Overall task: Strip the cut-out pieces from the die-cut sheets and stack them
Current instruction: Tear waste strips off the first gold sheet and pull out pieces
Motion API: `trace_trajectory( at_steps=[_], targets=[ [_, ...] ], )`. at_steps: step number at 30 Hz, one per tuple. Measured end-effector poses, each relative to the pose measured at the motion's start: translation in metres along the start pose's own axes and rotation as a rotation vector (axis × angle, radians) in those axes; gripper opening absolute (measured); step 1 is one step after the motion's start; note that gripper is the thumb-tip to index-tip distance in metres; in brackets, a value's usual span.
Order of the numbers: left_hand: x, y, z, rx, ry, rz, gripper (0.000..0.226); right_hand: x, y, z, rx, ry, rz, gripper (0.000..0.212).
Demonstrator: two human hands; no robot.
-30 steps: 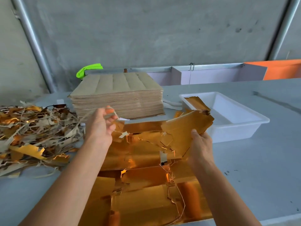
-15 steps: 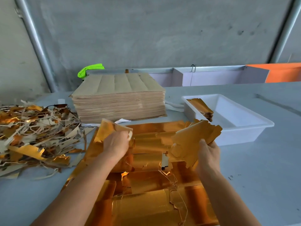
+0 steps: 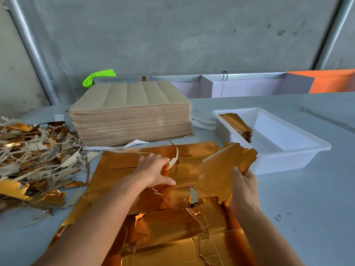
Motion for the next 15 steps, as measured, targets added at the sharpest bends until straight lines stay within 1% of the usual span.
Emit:
trace_trajectory(
  at_steps=[3,5,6,8,9,10,12,13,15],
  targets=[
    [0.001,-0.004,0.003,-0.029,-0.021,0.006,0.071,0.0,-0.003,-0.002,-0.026,0.001,0.011,0.027],
    [-0.001,-0.006,0.009,-0.117,-0.085,0.007,0.052,-0.002,-0.005,-0.002,-0.039,-0.004,0.017,0.017],
    [-0.003,-0.007,0.014,-0.216,-0.129,0.012,0.037,-0.001,-0.005,-0.001,-0.049,-0.011,0.037,0.017],
    [-0.007,-0.004,0.023,-0.522,-0.168,0.052,0.013,0.001,-0.003,0.002,-0.065,-0.034,0.085,0.023],
    [-0.011,-0.003,0.028,-0.693,-0.174,0.066,0.009,0.001,0.0,0.002,-0.068,-0.044,0.112,0.023],
    [-0.015,-0.001,0.034,-0.858,-0.183,0.065,0.012,0.002,0.003,0.002,-0.074,-0.044,0.142,0.023],
    [-0.022,-0.002,0.048,-1.14,-0.187,0.048,0.008,-0.001,0.01,-0.003,-0.075,0.011,0.191,0.022],
    [-0.025,-0.004,0.052,-1.218,-0.184,0.058,0.007,-0.006,0.013,-0.009,-0.056,0.071,0.199,0.022],
    [-0.027,-0.012,0.057,-1.266,-0.205,0.099,0.007,-0.018,0.017,-0.026,-0.033,0.212,0.198,0.022]
  ],
)
Point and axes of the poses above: each hand's wrist, its own x-axis towards the middle knuckle, its own z-axis out of the back of the hand, y = z × x, the point moved 3 cm from there along x, towards the middle knuckle, and after that the axes turned 1 degree about z, right-handed, at the moved point
